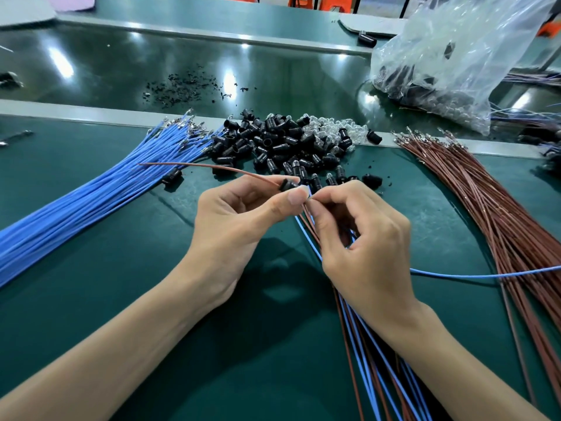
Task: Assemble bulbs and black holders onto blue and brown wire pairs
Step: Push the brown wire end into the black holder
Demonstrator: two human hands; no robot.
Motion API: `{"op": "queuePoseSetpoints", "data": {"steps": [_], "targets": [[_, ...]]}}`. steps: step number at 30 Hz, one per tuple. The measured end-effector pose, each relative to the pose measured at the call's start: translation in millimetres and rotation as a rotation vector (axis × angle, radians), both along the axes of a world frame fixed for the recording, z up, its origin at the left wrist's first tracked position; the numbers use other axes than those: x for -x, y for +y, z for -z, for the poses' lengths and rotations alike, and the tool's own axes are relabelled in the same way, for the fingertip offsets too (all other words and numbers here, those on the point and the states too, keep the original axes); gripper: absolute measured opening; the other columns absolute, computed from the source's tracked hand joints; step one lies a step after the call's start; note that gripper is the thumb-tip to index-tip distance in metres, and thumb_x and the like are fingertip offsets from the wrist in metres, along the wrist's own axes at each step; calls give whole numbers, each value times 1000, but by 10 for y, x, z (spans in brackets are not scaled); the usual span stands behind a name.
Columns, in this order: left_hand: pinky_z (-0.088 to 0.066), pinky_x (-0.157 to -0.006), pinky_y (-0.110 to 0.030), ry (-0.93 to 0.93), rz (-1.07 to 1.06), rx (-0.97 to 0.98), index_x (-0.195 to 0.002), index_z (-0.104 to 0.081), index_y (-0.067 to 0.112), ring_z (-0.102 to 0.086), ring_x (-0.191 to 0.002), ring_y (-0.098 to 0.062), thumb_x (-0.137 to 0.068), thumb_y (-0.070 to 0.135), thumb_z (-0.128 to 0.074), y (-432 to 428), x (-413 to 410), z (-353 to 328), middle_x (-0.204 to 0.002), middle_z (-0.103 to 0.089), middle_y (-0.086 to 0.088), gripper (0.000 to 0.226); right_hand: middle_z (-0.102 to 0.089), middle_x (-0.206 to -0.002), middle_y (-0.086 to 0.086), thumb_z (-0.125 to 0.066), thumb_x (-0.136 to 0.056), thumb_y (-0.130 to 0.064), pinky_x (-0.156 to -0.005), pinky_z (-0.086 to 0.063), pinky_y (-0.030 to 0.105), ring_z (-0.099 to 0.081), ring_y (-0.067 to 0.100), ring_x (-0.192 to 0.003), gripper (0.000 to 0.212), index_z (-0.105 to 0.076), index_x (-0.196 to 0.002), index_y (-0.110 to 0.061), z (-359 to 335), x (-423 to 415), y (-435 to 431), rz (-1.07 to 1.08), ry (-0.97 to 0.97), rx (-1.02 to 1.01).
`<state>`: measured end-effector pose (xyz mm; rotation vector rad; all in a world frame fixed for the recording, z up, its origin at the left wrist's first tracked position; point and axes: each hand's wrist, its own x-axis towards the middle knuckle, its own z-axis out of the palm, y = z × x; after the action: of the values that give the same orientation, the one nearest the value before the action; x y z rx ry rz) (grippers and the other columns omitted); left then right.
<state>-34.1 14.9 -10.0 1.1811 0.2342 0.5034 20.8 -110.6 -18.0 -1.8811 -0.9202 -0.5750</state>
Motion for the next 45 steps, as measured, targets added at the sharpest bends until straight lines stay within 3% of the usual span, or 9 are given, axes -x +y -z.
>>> {"op": "queuePoseSetpoints", "data": {"steps": [3,6,11,22,32,45], "targets": [[-51,-67,-15,-5,5,13,-78,-71,7,-66,-66,-9,-57,23,-76,9,-6,-6,-72,-71,-1,27,-59,-74,2,-65,-85,-4,-65,-35,3,-48,7,-66,6,-63,-81,0,-6,9,-8,25,-1,-10],[-51,-65,-13,-28,-19,159,-84,-68,8,-68,-66,-7,-65,16,-68,53,-28,-18,-69,-70,1,21,-56,-74,-1,-64,-85,-4,-67,-34,1,-45,4,-66,6,-62,-80,-1,-22,-3,-41,72,-11,-27],[-52,-64,-13,-27,-8,245,-80,-72,11,-70,-69,-10,-67,16,-66,88,-26,-29,-75,-72,-3,15,-55,-73,-1,-61,-87,-3,-64,-34,2,-43,3,-65,8,-62,-80,0,-26,-18,-61,78,9,-53],[-49,-61,-14,24,21,23,-86,-68,11,-60,-56,-6,-61,28,-70,24,-2,-32,-68,-65,9,30,-51,-74,-3,-59,-88,-3,-66,-32,4,-41,3,-66,8,-62,-80,0,-27,2,-45,8,3,26],[-49,-59,-13,10,81,-25,-89,-69,13,-57,-56,-3,-68,21,-67,11,15,-39,-62,-64,9,23,-52,-74,-3,-59,-88,-3,-66,-32,5,-42,5,-66,9,-62,-80,0,-34,-10,-62,-10,5,56],[-47,-57,-14,-8,108,13,-81,-72,11,-57,-55,-7,-66,18,-73,27,14,-11,-73,-69,3,16,-55,-72,0,-57,-91,-5,-63,-34,4,-44,5,-65,11,-61,-82,0,-29,2,-50,52,31,-51]]}}
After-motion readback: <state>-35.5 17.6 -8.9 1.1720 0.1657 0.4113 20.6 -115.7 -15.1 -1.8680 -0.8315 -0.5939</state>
